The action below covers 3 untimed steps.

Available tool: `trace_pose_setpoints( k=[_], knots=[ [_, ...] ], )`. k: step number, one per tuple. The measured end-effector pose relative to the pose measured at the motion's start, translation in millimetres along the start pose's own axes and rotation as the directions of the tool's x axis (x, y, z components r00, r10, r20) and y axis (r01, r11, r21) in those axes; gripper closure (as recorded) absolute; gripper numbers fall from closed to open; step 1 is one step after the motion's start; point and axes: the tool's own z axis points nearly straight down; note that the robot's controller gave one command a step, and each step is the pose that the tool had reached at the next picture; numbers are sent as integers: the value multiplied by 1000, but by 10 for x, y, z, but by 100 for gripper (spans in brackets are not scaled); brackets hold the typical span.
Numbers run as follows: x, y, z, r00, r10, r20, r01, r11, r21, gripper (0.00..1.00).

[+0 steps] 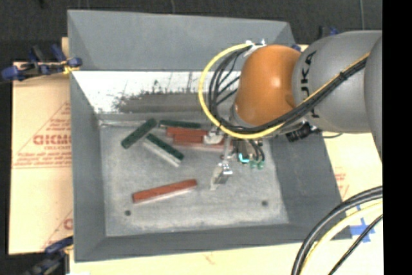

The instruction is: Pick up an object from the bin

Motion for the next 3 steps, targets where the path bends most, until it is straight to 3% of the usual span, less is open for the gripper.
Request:
trace_pose_setpoints(
  k=[1,2,3],
  knots=[
    [-11,0,-41,1000,1,6,-1,1000,0,0],
    [256,509,610,998,-62,0,62,998,2,100],
    [256,509,610,998,-61,0,61,998,2,100]
  ],
)
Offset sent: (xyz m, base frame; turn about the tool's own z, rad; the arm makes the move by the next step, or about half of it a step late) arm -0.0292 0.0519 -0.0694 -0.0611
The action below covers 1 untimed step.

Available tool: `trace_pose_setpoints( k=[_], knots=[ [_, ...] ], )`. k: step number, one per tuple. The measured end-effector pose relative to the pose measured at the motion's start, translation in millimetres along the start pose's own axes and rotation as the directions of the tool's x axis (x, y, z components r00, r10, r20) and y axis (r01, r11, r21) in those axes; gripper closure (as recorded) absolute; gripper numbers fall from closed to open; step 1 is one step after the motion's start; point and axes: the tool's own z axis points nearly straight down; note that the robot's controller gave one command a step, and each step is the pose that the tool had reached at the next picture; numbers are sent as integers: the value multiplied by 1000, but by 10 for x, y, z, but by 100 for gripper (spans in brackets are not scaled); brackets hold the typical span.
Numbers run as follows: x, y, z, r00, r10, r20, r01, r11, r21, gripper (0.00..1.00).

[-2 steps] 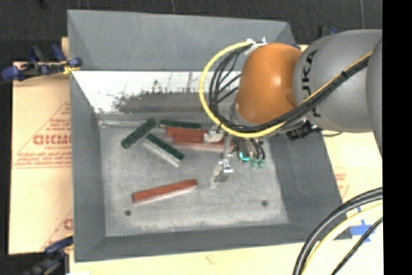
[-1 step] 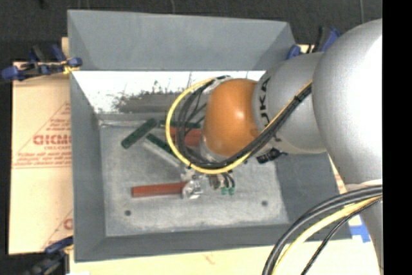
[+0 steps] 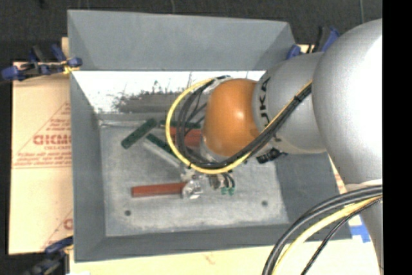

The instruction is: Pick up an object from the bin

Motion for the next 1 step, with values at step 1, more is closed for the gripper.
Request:
trace_pose_setpoints(
  k=[1],
  knots=[
    [-67,106,-1664,997,-74,16,74,997,0,100]
  ],
)
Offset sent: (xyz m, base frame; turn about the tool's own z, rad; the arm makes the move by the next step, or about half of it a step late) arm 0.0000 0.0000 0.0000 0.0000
